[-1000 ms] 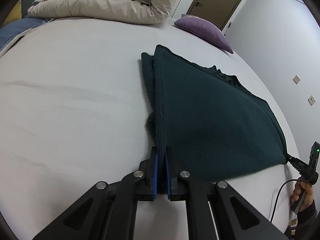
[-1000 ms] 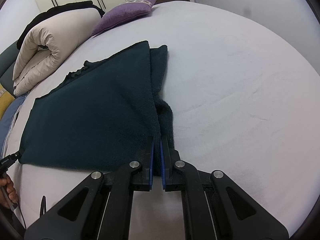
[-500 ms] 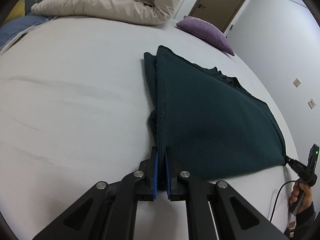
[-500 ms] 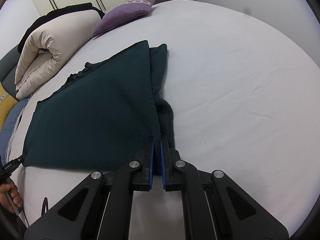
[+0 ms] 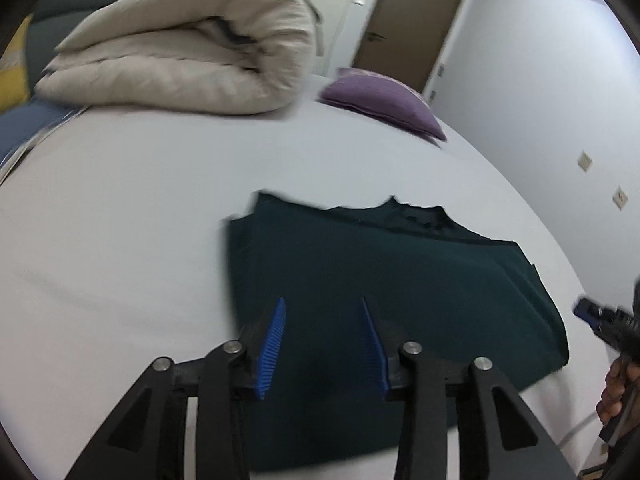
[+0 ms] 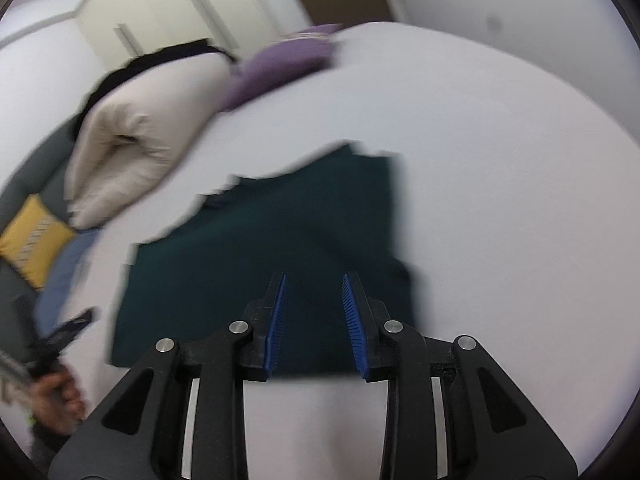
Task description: Fold small clothes
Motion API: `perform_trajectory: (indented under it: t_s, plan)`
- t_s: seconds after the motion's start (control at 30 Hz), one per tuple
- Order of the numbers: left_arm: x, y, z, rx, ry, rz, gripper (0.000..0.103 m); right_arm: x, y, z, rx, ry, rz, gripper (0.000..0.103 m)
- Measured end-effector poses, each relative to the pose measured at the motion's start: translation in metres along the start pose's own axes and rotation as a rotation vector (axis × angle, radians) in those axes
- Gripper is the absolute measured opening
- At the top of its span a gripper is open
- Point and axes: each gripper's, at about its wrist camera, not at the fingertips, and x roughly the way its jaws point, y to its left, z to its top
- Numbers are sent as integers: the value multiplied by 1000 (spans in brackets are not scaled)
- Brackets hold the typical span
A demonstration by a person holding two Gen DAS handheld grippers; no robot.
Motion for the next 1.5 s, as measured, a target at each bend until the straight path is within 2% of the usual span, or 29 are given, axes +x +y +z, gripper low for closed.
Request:
perform_trajectory:
  t_s: [0.1, 0.2, 0.27, 0.37, 0.43, 0.47, 0.53, 0.6, 0.7, 0.8, 0.83, 0.9, 0.97, 1.03, 1.13, 1.17, 1.23, 1.3, 1.33, 1.37, 1.43, 1.5]
  plan:
    - [38, -31, 19, 48, 38, -33, 44, 58, 37, 17, 25, 95, 125, 28]
    - [71, -50, 35, 98, 41, -28, 44, 119, 66, 23, 71, 196, 254, 28]
    - [90, -54, 41, 123, 40, -7, 44, 149, 78, 24, 96, 232, 300, 28]
    - [122, -40, 40, 118, 90, 30, 44, 187, 73, 26, 151, 255, 306, 28]
    - [130, -22, 36, 101, 81, 3, 48, 199, 49, 31, 205, 234, 295, 25]
    - [128, -10, 35, 64, 73, -43, 48, 200, 32, 35, 254, 208, 332, 20]
    - [123, 1, 33, 24, 57, -64, 47, 192, -2, 41, 322, 142, 379, 16]
    - [120, 10, 31, 2, 45, -93, 46, 176, -39, 44, 373, 55, 345, 16]
    - [113, 22, 29, -45, 25, -120, 40, 147, -92, 46, 476, -67, 384, 13]
    - [104, 32, 27, -76, 15, -109, 33, 108, -124, 54, 495, -170, 231, 15]
    - [100, 33, 25, -69, 10, -87, 33, 99, -134, 53, 534, -175, 181, 20]
    - [86, 35, 17, -70, 8, -39, 40, 78, -142, 50, 554, -190, 139, 22]
    - [71, 35, 8, -98, 3, -40, 52, 58, -120, 48, 448, -180, 105, 22]
    - [53, 25, -3, -114, -10, -31, 68, 48, -85, 36, 370, -144, 178, 22]
    - [36, -11, -22, -67, 1, -91, 72, 62, -12, 1, 267, -17, 328, 22]
    - [37, -23, -30, -33, 22, -94, 72, 74, 13, -15, 234, 52, 379, 22]
    - [43, -34, -44, 17, 58, -54, 72, 105, 59, -49, 186, 196, 440, 22]
    - [46, -32, -54, 19, 69, -36, 71, 130, 88, -78, 151, 289, 472, 22]
    - [46, -32, -58, 42, 77, -24, 71, 143, 96, -92, 130, 332, 456, 21]
    - [45, -33, -59, 69, 84, -15, 71, 148, 96, -99, 129, 332, 441, 19]
    - [42, -31, -60, 100, 88, -3, 71, 151, 80, -97, 193, 305, 474, 15]
    - [38, -22, -60, 83, 85, -16, 69, 140, 52, -85, 250, 243, 429, 15]
